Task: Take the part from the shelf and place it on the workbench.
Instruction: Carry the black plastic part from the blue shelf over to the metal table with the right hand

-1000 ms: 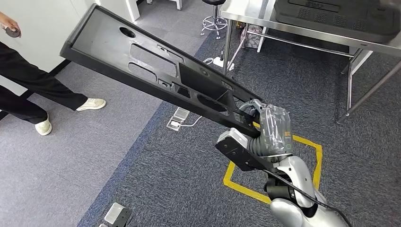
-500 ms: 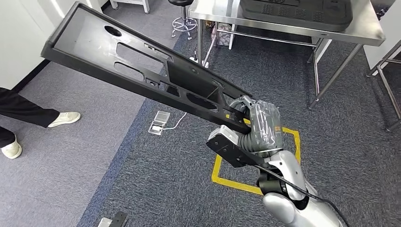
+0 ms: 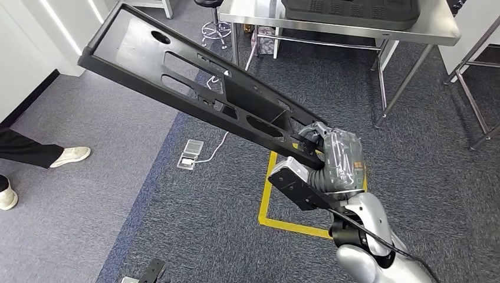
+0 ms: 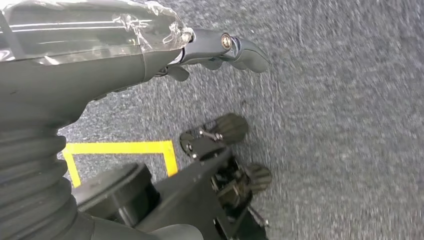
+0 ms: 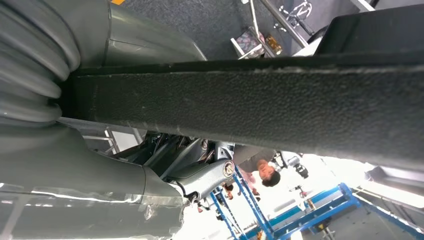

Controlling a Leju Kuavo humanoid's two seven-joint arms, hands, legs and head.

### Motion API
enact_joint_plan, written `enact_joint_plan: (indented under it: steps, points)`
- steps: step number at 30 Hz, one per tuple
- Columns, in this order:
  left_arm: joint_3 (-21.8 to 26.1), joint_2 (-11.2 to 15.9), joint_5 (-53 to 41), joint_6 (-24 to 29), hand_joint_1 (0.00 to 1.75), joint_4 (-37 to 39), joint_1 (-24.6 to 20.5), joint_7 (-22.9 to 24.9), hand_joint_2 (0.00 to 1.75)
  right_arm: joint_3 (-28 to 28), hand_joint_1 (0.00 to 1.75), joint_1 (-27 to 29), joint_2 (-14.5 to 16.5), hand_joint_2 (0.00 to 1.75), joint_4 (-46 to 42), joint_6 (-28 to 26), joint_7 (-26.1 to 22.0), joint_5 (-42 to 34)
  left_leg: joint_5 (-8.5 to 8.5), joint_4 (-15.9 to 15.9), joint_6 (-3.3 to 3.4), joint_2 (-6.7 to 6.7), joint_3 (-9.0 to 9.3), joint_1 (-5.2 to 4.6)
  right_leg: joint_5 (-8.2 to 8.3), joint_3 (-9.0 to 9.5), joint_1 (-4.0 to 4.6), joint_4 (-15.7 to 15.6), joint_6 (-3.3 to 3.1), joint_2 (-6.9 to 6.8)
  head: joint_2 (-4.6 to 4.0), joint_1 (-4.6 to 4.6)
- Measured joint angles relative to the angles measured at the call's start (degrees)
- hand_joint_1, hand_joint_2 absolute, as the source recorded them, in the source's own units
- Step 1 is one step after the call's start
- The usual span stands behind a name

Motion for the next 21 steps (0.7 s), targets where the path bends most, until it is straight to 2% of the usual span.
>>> enact_joint_plan:
  steps: [2,4,5,6,7,9,10,11,12,14,16,18,19,20,21]
  points:
    - [0.0,0.0,0.0,0.0,0.0,0.0,0.1,-0.1,1.75,0.0,1.75,-0.1,0.0,1.75,0.0,0.0,0.1,0.0,-2.98,4.5,-0.54,-1.34,-1.75,0.2,0.25,0.05,-0.19,-0.2,-0.5,0.49,0.0,-0.58]
    - [0.0,0.0,-0.1,0.0,0.0,0.0,0.2,-0.1,1.75,0.0,1.75,-0.1,0.1,1.75,0.0,0.0,0.3,0.1,-6.55,12.2,-0.76,-2.2,-5.21,0.25,0.29,0.01,-0.11,-0.2,-0.67,1.21,0.0,-1.31]
    - [0.0,0.0,-0.2,0.0,0.0,0.0,0.3,-0.1,1.75,0.0,1.75,-0.1,0.1,1.75,0.0,0.0,0.4,0.2,-7.27,14.9,-0.74,-2.35,-6.53,0.25,0.3,0.02,-0.06,-0.2,-0.69,1.66,0.0,-1.61]
    - [0.0,0.0,-0.3,-0.1,0.0,0.0,0.3,-0.1,1.75,0.0,1.75,-0.1,0.1,1.75,0.0,0.0,0.5,0.4,-6.86,15.7,-0.63,-2.44,-6.95,0.23,0.3,0.05,-0.02,-0.2,-0.7,2.13,0.0,-1.87]
    - [0.0,0.0,-0.5,-0.2,0.0,0.0,0.3,0.0,1.75,0.0,1.75,-0.1,0.1,1.75,0.0,0.0,0.7,0.5,-5.36,14.1,-0.41,-2.57,-6.3,0.2,0.3,0.12,0.01,-0.2,-0.7,2.63,0.0,-2.14]
    - [0.0,0.0,-0.6,-0.3,0.0,0.0,0.3,0.0,1.75,0.0,1.75,0.0,0.1,1.75,0.0,-0.1,0.8,0.6,-1.18,6.4,0.36,-3.92,-2.88,0.1,0.3,0.28,0.05,-0.2,-0.65,3.59,0.0,-2.58]
    - [0.0,0.1,-0.7,-0.4,0.0,0.0,0.2,0.1,1.75,0.0,1.75,0.0,0.1,1.75,0.0,-0.1,0.9,0.7,0.23,2.7,0.68,-4.79,-1.35,0.06,0.3,0.25,0.07,-0.1,-0.55,4.08,0.0,-2.64]
    - [0.0,0.1,-0.7,-0.4,0.0,0.0,0.2,0.1,1.75,0.0,1.75,0.0,0.1,1.75,0.0,-0.1,0.9,0.7,0.95,0.3,0.88,-5.49,-0.39,-0.02,0.35,0.12,0.01,-0.1,-0.35,4.5,0.0,-2.67]
    - [0.0,0.1,-0.8,-0.4,0.0,0.0,0.1,0.1,1.75,0.0,1.75,0.0,0.1,1.75,0.0,-0.1,1.0,0.7,0.97,-0.7,0.98,-5.83,-0.06,-0.11,0.44,-0.05,-0.12,-0.1,-0.08,4.91,0.0,-2.64]
    - [0.0,0.1,-1.0,-0.5,0.0,0.0,0.0,0.2,1.75,0.0,1.75,0.1,0.0,1.75,0.0,-0.1,1.1,0.7,1.18,-1.3,1.1,-5.14,0.12,-0.08,0.57,-0.27,-0.3,-0.2,0.57,5.51,-0.01,-2.63]
    - [0.0,0.1,-1.1,-0.6,0.0,0.0,-0.3,0.3,1.75,0.0,1.75,0.1,-0.1,1.75,0.0,-0.1,1.2,0.7,1.65,-2.1,1.51,-4.21,0.39,0.29,-0.77,-1.03,-0.13,1.5,1.08,4.3,-0.01,-2.2]
    - [0.0,0.0,-1.2,-0.6,0.0,-0.1,-0.3,0.5,1.75,0.0,1.75,0.2,-0.2,1.75,0.0,-0.1,1.2,0.8,1.9,-2.5,1.83,-3.22,0.47,0.44,-4.2,-3.71,-0.08,7.4,1.47,2.29,0.0,-1.33]
    - [0.0,0.0,-1.2,-0.6,0.0,-0.1,-0.3,0.5,1.75,0.0,1.75,0.3,-0.2,1.75,0.0,-0.1,1.3,0.8,1.89,-2.5,1.91,-2.74,0.41,0.43,-5.88,-5.47,-0.2,11.1,1.65,1.82,-0.01,-0.93]
    - [0.0,0.0,-1.2,-0.6,0.0,-0.1,-0.3,0.6,1.75,0.0,1.75,0.4,-0.2,1.75,0.0,-0.1,1.3,0.8,1.84,-2.4,1.89,-2.27,0.37,0.42,-6.82,-6.87,-0.29,14.1,1.83,1.59,-0.01,-0.62]
    - [0.0,0.0,-1.2,-0.6,0.0,-0.1,-0.3,0.7,1.75,0.0,1.75,0.4,-0.2,1.75,0.0,-0.1,1.3,0.8,1.75,-2.3,1.83,-1.8,0.34,0.44,-6.66,-7.37,-0.37,15.2,1.97,1.45,-0.01,-0.35]
